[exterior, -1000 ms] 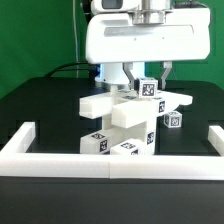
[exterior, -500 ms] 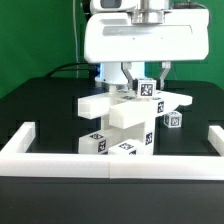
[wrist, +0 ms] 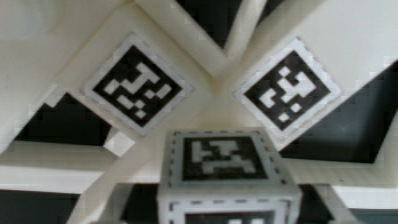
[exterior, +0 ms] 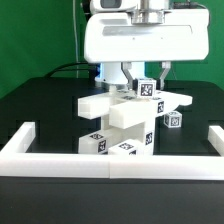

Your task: Assemble chair

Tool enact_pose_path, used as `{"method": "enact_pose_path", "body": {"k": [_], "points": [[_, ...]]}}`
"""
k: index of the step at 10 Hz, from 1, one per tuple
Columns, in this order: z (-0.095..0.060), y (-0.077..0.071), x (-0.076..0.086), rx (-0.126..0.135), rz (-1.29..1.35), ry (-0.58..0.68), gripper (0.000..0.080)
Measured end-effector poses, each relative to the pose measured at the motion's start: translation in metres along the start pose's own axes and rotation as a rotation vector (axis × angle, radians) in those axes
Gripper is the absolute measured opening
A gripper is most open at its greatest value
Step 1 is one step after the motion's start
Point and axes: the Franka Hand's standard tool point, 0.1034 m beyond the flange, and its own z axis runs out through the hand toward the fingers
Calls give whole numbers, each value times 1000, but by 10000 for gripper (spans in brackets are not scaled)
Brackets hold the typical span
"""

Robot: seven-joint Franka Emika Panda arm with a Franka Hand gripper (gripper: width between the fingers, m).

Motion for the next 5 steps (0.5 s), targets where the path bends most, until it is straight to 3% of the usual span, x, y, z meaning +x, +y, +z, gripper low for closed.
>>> {"method": "enact_pose_path", "body": {"k": [3, 5], "points": [[0, 0, 0, 0, 48, 0, 287], [0, 0, 0, 1, 229, 0, 287]]}}
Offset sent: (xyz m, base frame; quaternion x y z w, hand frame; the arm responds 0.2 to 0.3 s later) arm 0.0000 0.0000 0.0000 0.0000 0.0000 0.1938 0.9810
